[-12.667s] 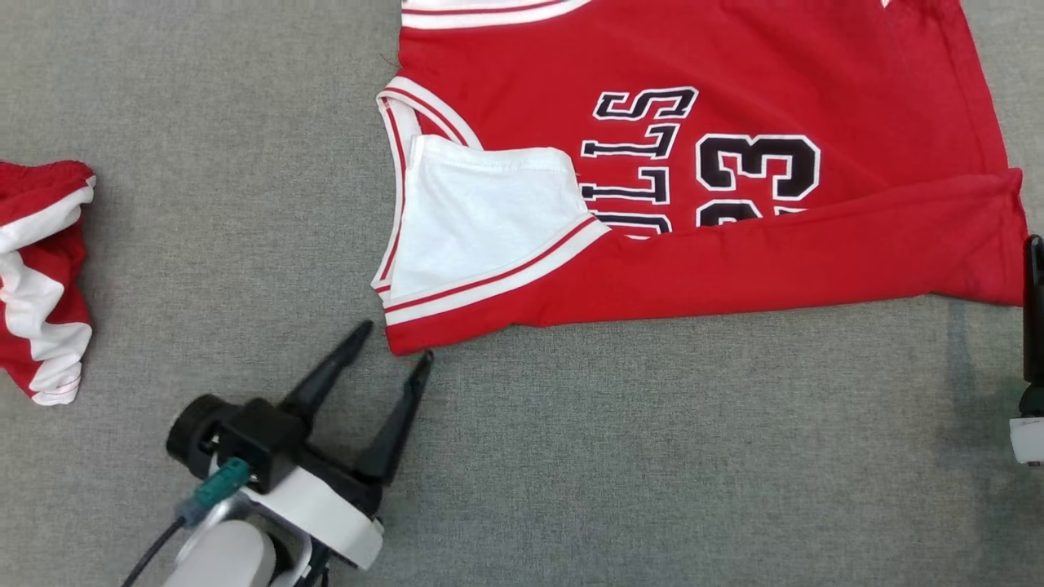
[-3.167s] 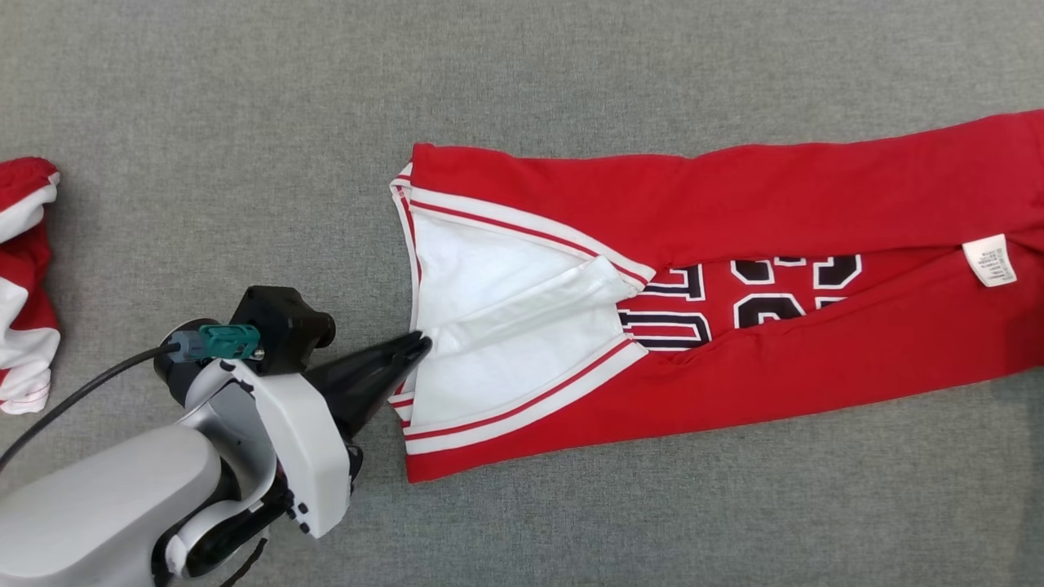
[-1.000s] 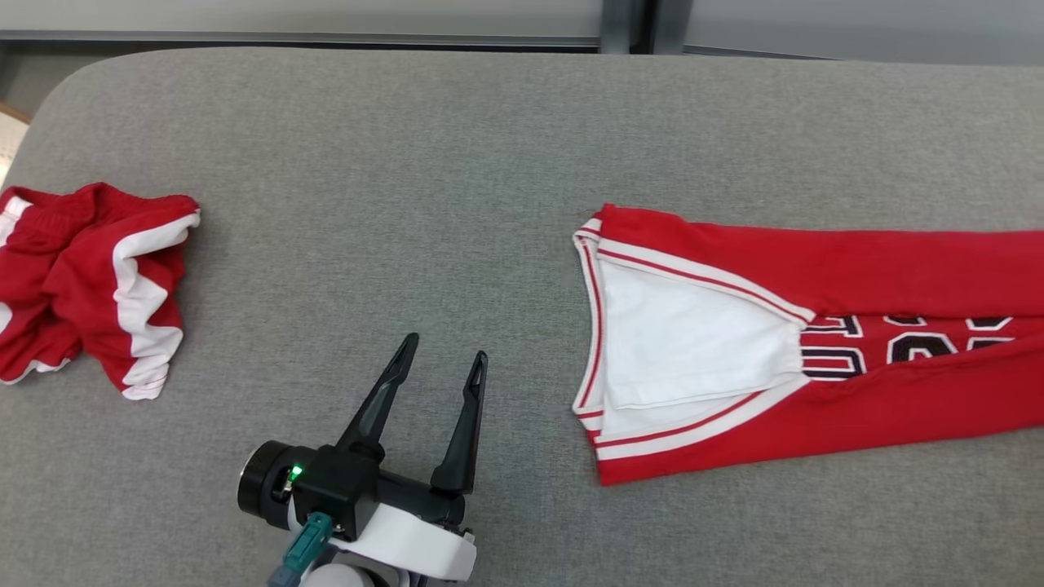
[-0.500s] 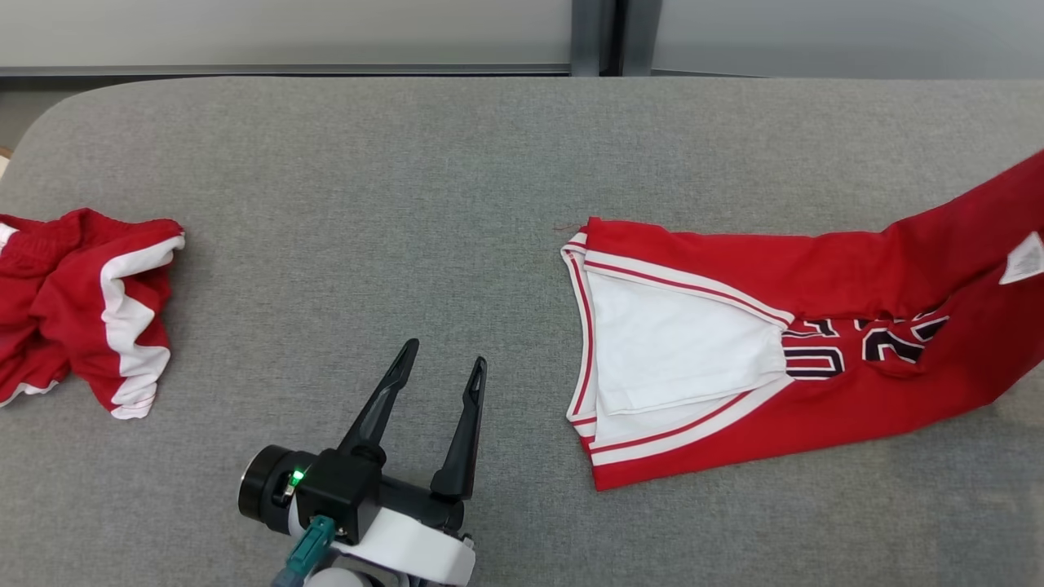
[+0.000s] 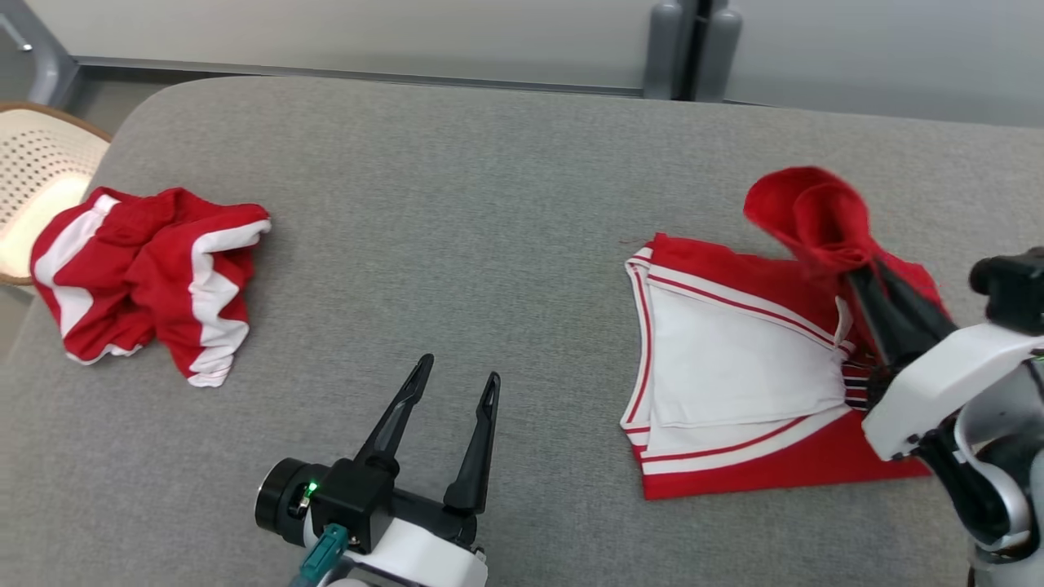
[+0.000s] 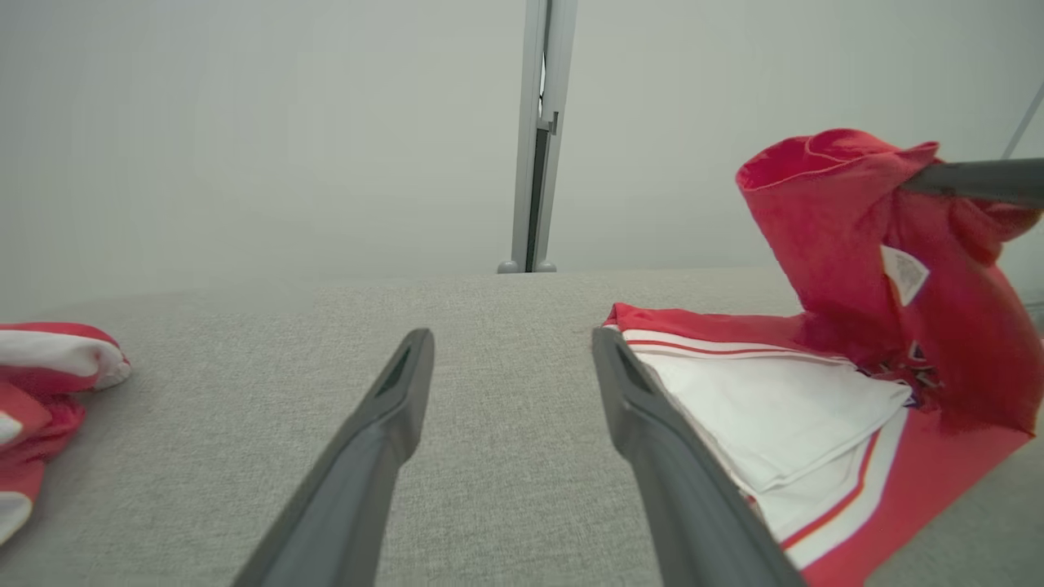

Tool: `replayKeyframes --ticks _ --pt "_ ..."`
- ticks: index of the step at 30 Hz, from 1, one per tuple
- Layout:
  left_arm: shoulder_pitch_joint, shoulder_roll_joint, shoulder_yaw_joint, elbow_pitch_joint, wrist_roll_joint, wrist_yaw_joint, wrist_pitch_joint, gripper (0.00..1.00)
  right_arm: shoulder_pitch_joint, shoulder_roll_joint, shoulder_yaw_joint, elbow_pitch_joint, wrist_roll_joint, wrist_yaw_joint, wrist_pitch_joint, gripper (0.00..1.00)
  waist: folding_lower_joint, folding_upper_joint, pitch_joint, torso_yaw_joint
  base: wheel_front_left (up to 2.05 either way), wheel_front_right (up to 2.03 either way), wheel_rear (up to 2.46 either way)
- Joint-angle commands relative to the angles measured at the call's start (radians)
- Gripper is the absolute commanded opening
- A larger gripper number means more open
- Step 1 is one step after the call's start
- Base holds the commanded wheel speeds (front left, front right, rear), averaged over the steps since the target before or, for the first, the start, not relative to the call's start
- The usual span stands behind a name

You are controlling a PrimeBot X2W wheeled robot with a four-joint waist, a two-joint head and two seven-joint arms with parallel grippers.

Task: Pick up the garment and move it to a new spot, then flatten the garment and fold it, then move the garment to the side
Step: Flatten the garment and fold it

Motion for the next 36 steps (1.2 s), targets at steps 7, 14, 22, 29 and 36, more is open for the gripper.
replayKeyframes --ticks 7,14,22,29,36 --pt "0.012 -0.001 -0.014 0.009 -0.015 -0.004 -0.001 1.0 -0.004 0.06 0.062 0.119 0.018 0.0 -0.015 0.0 0.0 0.0 -0.015 0.059 0.0 0.0 0.0" --pt "0.013 -0.002 -0.026 0.013 -0.023 0.0 -0.001 1.0 -0.023 0.101 0.119 0.247 0.02 0.0 -0.043 0.0 0.0 0.0 -0.015 0.091 0.0 0.0 0.0" --pt "0.019 -0.002 -0.032 0.023 -0.031 0.009 -0.001 1.0 0.0 0.11 0.16 0.236 0.079 0.0 -0.018 1.0 0.0 0.0 -0.028 0.099 0.0 0.0 0.0" --pt "0.033 -0.002 -0.019 0.023 -0.031 0.017 -0.001 1.0 0.06 0.038 0.059 0.029 0.087 0.0 -0.03 1.0 0.0 0.0 -0.057 0.078 0.0 0.0 0.0" --pt "0.053 -0.002 0.015 0.001 -0.04 0.026 -0.001 1.0 0.115 -0.017 -0.031 -0.059 0.088 0.0 -0.145 1.0 0.0 0.0 -0.079 0.037 0.0 0.0 0.0"
